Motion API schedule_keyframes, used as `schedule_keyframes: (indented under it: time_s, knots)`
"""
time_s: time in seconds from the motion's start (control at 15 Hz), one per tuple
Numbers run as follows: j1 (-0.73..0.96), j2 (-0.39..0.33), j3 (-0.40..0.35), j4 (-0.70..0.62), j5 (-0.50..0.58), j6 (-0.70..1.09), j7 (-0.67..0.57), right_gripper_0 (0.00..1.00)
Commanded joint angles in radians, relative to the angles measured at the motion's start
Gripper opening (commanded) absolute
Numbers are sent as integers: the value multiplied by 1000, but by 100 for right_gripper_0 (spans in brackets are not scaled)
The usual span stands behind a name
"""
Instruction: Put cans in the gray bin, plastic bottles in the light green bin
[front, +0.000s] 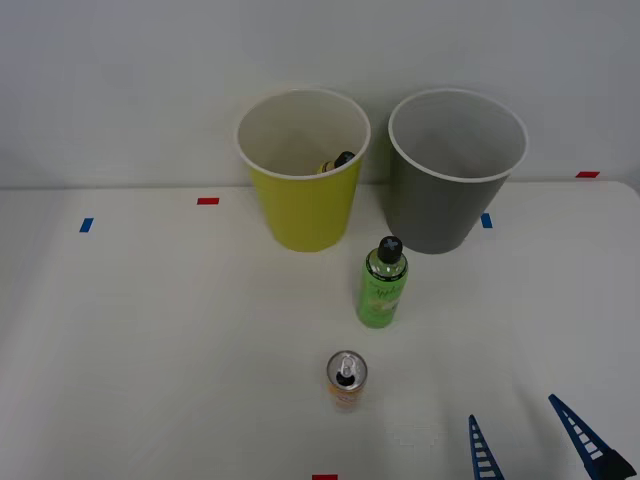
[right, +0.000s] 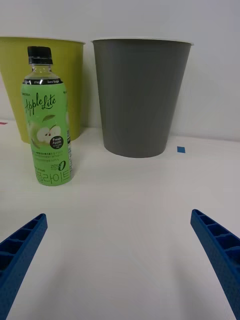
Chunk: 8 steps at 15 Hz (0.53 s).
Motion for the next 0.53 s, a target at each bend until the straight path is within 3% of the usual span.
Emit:
schedule_keyframes:
  time_s: [0.07, 0.53]
  knots:
    - [0, 0, 0, 0, 0, 0, 0, 100]
    - [0, 0, 0, 0, 0, 0, 0, 100]
